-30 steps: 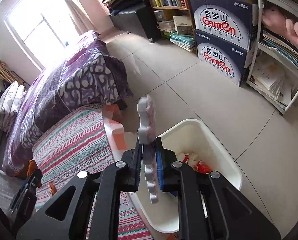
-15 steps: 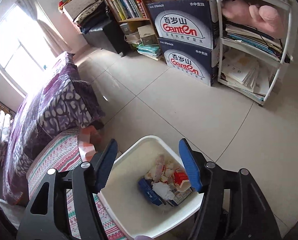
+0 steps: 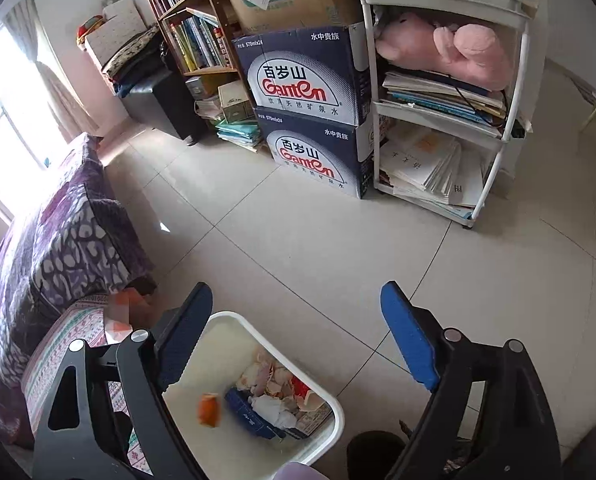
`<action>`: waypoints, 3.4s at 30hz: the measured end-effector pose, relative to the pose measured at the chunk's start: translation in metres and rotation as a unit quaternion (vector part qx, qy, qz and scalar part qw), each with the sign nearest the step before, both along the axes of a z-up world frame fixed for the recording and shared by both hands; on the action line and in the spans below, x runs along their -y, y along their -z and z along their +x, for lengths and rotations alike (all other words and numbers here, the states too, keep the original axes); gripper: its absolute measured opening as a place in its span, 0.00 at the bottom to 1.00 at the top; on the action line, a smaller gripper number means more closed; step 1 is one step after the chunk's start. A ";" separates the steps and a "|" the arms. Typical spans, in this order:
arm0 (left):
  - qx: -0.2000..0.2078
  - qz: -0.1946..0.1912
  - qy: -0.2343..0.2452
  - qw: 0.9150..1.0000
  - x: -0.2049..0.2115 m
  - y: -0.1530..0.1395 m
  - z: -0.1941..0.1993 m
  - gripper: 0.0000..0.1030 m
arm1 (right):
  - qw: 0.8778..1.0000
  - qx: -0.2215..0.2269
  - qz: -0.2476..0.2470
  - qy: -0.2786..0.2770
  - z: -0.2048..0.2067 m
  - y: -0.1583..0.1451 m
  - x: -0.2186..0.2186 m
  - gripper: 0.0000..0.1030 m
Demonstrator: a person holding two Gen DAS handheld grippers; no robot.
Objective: Collect trash
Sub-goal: 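Carry both items over the cream bin and open both tools to drop them, then grasp the pink fuzzy strip with the left tool while the right tool grasps an orange peel, then carry both items over the cream bin and open both tools to drop them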
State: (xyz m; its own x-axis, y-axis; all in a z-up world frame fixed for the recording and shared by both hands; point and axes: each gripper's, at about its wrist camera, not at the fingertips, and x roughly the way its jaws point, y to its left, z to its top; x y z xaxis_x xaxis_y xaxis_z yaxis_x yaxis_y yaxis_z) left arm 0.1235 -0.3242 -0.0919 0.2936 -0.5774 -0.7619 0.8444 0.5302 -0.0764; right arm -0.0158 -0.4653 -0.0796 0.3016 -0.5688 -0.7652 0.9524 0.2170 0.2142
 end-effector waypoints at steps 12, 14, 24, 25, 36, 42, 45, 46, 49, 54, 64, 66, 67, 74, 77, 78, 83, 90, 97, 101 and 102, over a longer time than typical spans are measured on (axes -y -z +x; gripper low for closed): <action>0.022 0.065 -0.100 0.993 -0.058 0.014 0.058 0.80 | 0.999 -0.026 -0.026 -0.038 0.046 -0.005 -0.038 0.92; 0.021 0.089 -0.124 0.988 -0.072 0.022 0.074 0.80 | 0.998 -0.026 -0.016 -0.052 0.058 -0.002 -0.045 0.92; 0.011 0.179 -0.253 0.951 -0.166 0.064 0.161 0.84 | 0.989 -0.041 0.032 -0.136 0.124 0.017 -0.090 0.92; 0.006 0.186 -0.271 0.944 -0.178 0.070 0.172 0.84 | 0.988 -0.045 0.035 -0.144 0.130 0.019 -0.095 0.92; -0.086 0.204 -0.373 0.901 -0.279 0.126 0.242 0.76 | 0.973 -0.096 0.038 -0.207 0.185 0.042 -0.144 0.92; -0.111 0.185 -0.342 0.915 -0.295 0.133 0.245 0.43 | 0.962 -0.121 0.033 -0.242 0.210 0.055 -0.173 0.92; -0.134 0.159 -0.332 0.920 -0.311 0.131 0.250 0.19 | 0.953 -0.134 0.029 -0.269 0.222 0.063 -0.190 0.92; -0.138 0.152 -0.332 0.921 -0.318 0.129 0.251 0.11 | 0.949 -0.137 0.028 -0.282 0.227 0.066 -0.197 0.92; -0.128 0.142 -0.339 0.921 -0.341 0.118 0.256 0.10 | 0.937 -0.140 0.028 -0.319 0.241 0.076 -0.215 0.92; -0.122 0.103 -0.359 0.920 -0.378 0.090 0.267 0.10 | 0.917 -0.132 0.032 -0.374 0.272 0.090 -0.250 0.92; -0.067 0.018 -0.422 0.904 -0.428 0.005 0.277 0.10 | 0.876 -0.089 0.048 -0.472 0.365 0.110 -0.354 0.92; -0.067 0.005 -0.428 0.901 -0.434 -0.003 0.279 0.10 | 0.864 -0.097 0.043 -0.492 0.380 0.117 -0.376 0.92; -0.069 -0.001 -0.430 0.900 -0.437 -0.005 0.280 0.10 | 0.858 -0.102 0.040 -0.501 0.385 0.120 -0.384 0.92; -0.069 -0.017 -0.449 0.891 -0.463 -0.009 0.282 0.10 | 0.837 -0.154 0.018 -0.524 0.414 0.145 -0.411 0.70; -0.077 -0.020 -0.457 0.886 -0.471 -0.006 0.285 0.10 | 0.837 -0.153 0.005 -0.526 0.417 0.144 -0.414 0.42; -0.081 -0.021 -0.459 0.885 -0.473 -0.004 0.286 0.10 | 0.837 -0.152 0.006 -0.526 0.418 0.143 -0.414 0.21; -0.082 -0.018 -0.463 0.883 -0.476 -0.001 0.285 0.10 | 0.855 -0.127 0.033 -0.502 0.419 0.125 -0.399 0.16; -0.045 -0.023 -0.467 0.883 -0.464 -0.016 0.275 0.10 | 0.869 -0.081 0.005 -0.488 0.401 0.075 -0.383 0.15; 0.002 -0.034 -0.462 0.886 -0.445 -0.035 0.259 0.10 | 0.885 -0.052 -0.043 -0.461 0.365 0.035 -0.364 0.15; 0.026 -0.037 -0.453 0.890 -0.429 -0.042 0.248 0.10 | 0.894 -0.041 -0.050 -0.442 0.344 0.023 -0.348 0.15; 0.030 -0.036 -0.450 0.892 -0.424 -0.042 0.245 0.10 | 0.897 -0.041 -0.050 -0.437 0.339 0.022 -0.344 0.16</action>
